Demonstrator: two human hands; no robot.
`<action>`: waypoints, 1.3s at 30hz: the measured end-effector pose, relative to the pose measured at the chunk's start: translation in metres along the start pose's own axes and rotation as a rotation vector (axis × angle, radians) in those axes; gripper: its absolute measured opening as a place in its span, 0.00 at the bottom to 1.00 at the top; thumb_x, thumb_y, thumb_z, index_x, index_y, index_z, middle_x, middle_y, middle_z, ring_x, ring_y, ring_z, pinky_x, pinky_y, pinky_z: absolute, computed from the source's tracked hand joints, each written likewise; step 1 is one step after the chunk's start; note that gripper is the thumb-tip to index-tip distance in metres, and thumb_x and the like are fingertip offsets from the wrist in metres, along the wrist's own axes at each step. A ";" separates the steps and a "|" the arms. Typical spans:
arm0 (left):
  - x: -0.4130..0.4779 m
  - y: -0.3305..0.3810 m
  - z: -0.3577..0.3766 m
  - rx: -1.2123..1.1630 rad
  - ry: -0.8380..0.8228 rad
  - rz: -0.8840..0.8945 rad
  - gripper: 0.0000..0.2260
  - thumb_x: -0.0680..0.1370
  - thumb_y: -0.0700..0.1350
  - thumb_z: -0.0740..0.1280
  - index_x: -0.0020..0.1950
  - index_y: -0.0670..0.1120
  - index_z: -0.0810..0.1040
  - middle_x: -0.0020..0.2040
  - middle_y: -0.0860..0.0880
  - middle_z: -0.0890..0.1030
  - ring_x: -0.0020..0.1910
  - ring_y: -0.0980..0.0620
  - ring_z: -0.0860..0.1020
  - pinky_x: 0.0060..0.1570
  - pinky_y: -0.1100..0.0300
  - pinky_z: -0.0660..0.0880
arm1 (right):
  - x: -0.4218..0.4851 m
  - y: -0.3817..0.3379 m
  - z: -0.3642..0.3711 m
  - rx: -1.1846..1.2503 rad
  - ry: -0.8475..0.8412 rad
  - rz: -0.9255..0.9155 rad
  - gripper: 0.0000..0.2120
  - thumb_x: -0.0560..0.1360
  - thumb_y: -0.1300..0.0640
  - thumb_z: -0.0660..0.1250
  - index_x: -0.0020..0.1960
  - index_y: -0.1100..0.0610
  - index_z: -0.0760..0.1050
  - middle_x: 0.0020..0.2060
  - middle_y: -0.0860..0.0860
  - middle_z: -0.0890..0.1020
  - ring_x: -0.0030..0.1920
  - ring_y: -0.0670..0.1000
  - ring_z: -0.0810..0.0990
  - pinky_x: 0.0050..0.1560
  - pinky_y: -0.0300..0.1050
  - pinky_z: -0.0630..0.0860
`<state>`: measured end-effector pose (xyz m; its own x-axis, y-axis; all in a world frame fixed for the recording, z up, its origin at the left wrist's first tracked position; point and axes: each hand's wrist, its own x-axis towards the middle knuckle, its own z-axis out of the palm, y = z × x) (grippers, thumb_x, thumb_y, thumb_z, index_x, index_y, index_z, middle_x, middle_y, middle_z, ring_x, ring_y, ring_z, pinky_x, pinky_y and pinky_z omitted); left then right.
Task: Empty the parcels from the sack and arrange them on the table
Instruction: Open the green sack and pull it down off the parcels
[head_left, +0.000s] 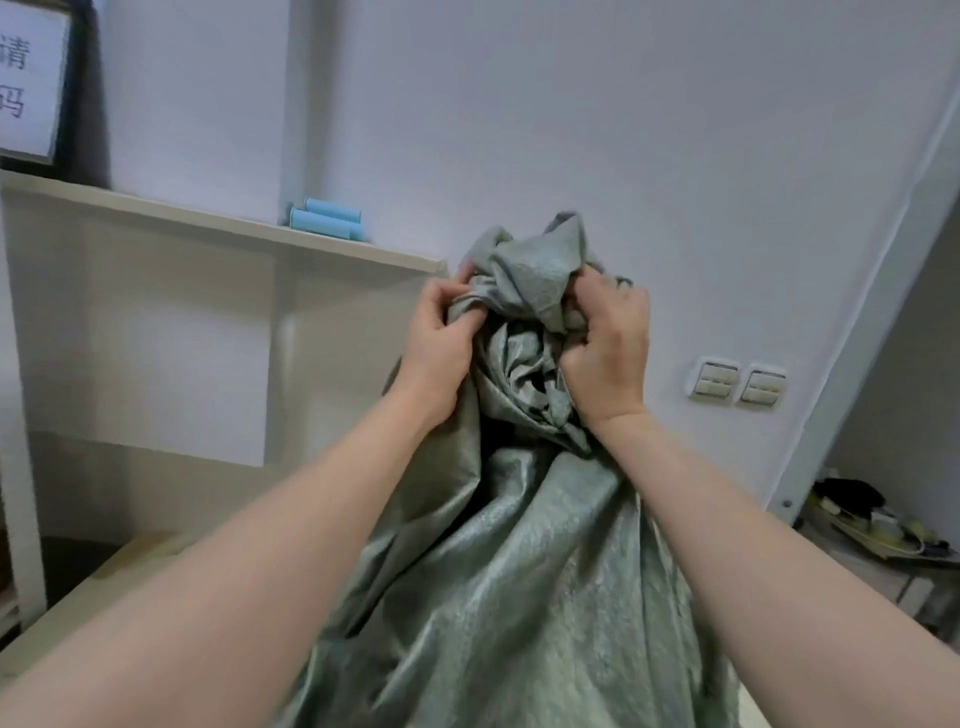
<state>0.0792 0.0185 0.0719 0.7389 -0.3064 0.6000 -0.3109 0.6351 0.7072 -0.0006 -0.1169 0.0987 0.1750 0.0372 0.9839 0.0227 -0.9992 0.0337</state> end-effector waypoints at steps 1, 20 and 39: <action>0.007 0.012 0.004 -0.001 -0.040 0.008 0.09 0.76 0.31 0.63 0.48 0.45 0.71 0.71 0.45 0.72 0.68 0.51 0.73 0.66 0.56 0.72 | 0.012 0.003 -0.003 0.016 0.039 -0.014 0.19 0.64 0.77 0.62 0.47 0.59 0.79 0.44 0.51 0.82 0.38 0.59 0.71 0.43 0.40 0.58; -0.068 -0.093 -0.056 1.161 -0.198 -0.166 0.14 0.72 0.47 0.76 0.48 0.60 0.72 0.79 0.55 0.55 0.78 0.38 0.46 0.76 0.43 0.46 | -0.112 0.033 -0.045 0.418 -0.699 0.805 0.42 0.70 0.42 0.74 0.75 0.47 0.54 0.72 0.51 0.60 0.74 0.53 0.63 0.72 0.53 0.65; -0.125 -0.085 0.006 0.543 -0.156 -0.217 0.28 0.65 0.40 0.59 0.63 0.53 0.55 0.63 0.45 0.62 0.59 0.50 0.70 0.46 0.70 0.70 | -0.125 -0.014 -0.012 0.532 -0.791 1.126 0.62 0.67 0.42 0.77 0.78 0.48 0.31 0.79 0.53 0.52 0.76 0.54 0.59 0.73 0.51 0.64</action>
<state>0.0102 -0.0015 -0.0610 0.7361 -0.5150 0.4391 -0.4537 0.1060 0.8848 -0.0345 -0.1074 -0.0225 0.8208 -0.5638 0.0918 -0.1664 -0.3897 -0.9058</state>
